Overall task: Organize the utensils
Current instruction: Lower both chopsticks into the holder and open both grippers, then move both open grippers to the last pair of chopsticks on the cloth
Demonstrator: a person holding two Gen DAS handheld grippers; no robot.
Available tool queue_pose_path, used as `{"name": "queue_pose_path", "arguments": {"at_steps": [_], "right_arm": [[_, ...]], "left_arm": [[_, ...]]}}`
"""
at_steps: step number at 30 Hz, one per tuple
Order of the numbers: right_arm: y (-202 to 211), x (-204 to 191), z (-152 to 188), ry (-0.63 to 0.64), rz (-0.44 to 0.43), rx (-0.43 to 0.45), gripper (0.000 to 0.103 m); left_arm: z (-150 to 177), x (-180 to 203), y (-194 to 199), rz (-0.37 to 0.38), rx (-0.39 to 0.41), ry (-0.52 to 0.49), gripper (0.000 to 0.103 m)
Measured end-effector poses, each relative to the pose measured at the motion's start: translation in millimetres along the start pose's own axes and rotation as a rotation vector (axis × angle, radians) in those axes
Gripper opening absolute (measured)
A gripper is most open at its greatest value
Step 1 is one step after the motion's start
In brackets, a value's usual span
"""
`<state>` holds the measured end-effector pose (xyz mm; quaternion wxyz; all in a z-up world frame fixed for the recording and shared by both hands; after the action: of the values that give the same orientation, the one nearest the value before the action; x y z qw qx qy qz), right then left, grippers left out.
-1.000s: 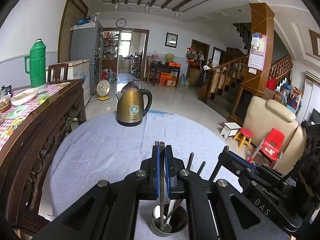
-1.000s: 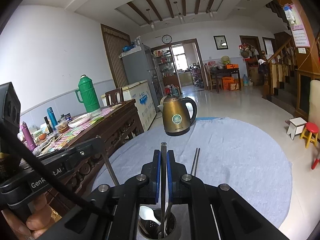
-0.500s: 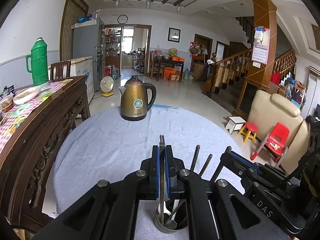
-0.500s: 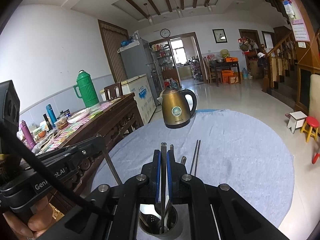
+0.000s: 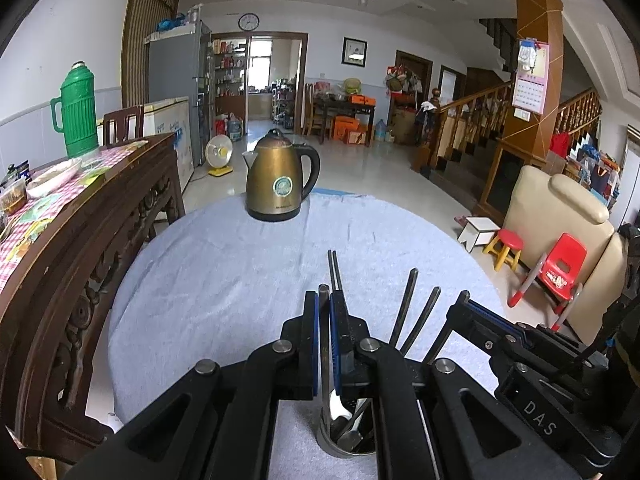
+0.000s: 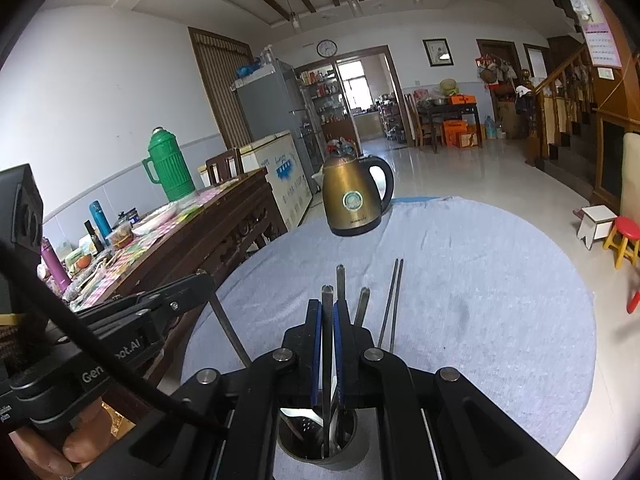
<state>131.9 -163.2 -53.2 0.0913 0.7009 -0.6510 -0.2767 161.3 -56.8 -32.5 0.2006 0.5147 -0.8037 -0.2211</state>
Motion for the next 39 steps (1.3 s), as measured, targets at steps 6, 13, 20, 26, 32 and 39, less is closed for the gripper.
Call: {"name": "queue_pose_path", "arguments": {"at_steps": [6, 13, 20, 26, 32, 39], "right_arm": [[-11.3, 3.3, 8.3, -0.035, -0.013, -0.052, 0.008], [-5.5, 7.6, 3.3, -0.071, -0.049, -0.033, 0.009], [10.3, 25.9, -14.3, -0.126, -0.029, 0.05, 0.026], [13.5, 47.4, -17.1, -0.174, 0.006, 0.063, 0.026], [14.3, 67.1, -19.0, -0.217, 0.033, 0.07, 0.026], [8.0, 90.7, -12.9, -0.266, 0.066, 0.049, 0.026]], "left_arm": [[10.1, -3.9, -10.3, -0.01, -0.051, 0.007, 0.006], [12.9, -10.7, -12.1, -0.055, -0.064, 0.0, 0.038], [9.3, -19.6, -8.1, -0.108, -0.037, -0.006, 0.05], [10.0, -25.9, -11.6, -0.127, -0.046, 0.009, 0.05], [10.2, -31.9, -17.0, -0.145, -0.049, 0.017, 0.05], [13.1, -38.4, -25.7, -0.155, -0.064, 0.032, 0.05]]}}
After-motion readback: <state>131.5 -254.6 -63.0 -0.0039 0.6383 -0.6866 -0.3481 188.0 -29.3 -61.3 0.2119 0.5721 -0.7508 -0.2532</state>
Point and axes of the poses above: each gripper's, at about its wrist camera, not at the fingertips, and y roughly against the way its jaws point, x to its right, z to its underside, the point moved 9 cm from there along -y, roughly the way its jaws point
